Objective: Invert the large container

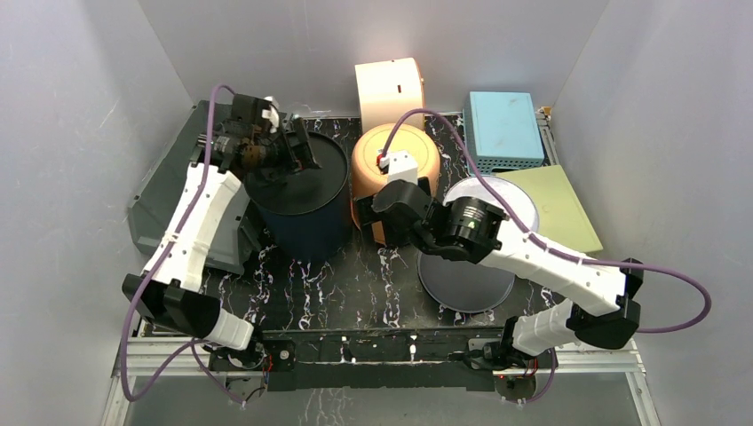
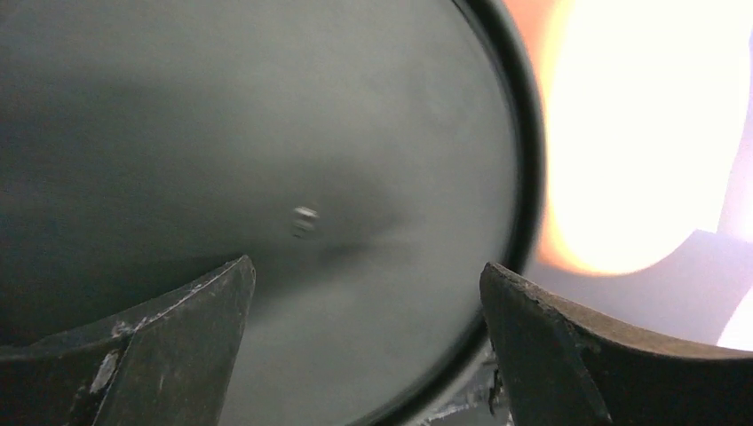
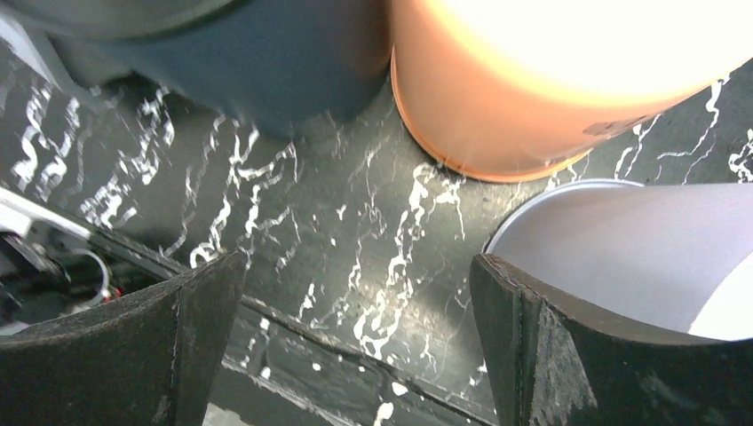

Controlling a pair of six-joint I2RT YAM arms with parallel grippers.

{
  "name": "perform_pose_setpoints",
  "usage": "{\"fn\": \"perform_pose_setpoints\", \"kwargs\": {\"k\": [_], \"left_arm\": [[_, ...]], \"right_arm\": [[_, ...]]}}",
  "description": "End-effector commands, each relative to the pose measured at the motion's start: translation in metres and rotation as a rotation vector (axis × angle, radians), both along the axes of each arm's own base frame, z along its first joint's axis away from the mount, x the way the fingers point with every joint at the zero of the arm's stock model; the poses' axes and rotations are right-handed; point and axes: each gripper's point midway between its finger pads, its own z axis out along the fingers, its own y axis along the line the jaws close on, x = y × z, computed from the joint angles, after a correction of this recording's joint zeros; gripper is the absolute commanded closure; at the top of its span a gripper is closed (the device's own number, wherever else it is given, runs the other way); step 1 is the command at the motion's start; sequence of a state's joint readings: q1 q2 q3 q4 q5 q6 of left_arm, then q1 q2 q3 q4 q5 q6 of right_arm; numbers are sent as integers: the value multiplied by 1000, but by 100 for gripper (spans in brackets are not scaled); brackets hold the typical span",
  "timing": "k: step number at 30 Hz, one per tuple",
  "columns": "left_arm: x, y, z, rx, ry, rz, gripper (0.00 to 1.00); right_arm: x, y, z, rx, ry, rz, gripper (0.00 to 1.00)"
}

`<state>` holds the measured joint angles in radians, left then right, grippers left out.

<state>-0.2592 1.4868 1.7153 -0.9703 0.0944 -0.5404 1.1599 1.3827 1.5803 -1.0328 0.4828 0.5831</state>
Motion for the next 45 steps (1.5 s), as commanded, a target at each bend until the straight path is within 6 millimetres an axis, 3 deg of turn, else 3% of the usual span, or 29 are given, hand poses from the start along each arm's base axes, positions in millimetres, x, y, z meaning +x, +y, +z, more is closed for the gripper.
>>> {"fn": "perform_pose_setpoints", "kwargs": {"k": [1,3,5,11,20,24,27,30,36,41,45], "left_arm": [[-28,-56,7,-98,-20,-156,2],[-25,-66,2,-82,-23,-181,2],[-14,-63,-5,-39,-32,-173,2],[33,-60,-9,87,-104,-185,2],[112,-105,-13,18,-182,-283,2],[131,-120,-4,-21,-188,-312,2],[119,-123,1,-55,-150,-324,1],[93,-117,3,-78,-127,-316,2],[31,-106,10,-141,-68,-303,2],[-8,-110,26,-190,-57,-327,2],[-11,-102,66,-183,-147,-316,2]], "right_arm": [[24,-14,75,236,-153,-129,2],[26,-17,85,273,-172,-140,2],[25,-17,88,289,-173,-141,2],[18,-14,72,286,-115,-132,2],[18,-32,75,284,-131,-187,2],[15,-37,76,287,-124,-193,2],[15,-42,71,277,-119,-215,2],[17,-41,63,254,-121,-215,2],[27,-9,38,183,-97,-152,2],[66,2,1,148,-30,-153,2],[103,-2,-15,165,-12,-142,2]]}}
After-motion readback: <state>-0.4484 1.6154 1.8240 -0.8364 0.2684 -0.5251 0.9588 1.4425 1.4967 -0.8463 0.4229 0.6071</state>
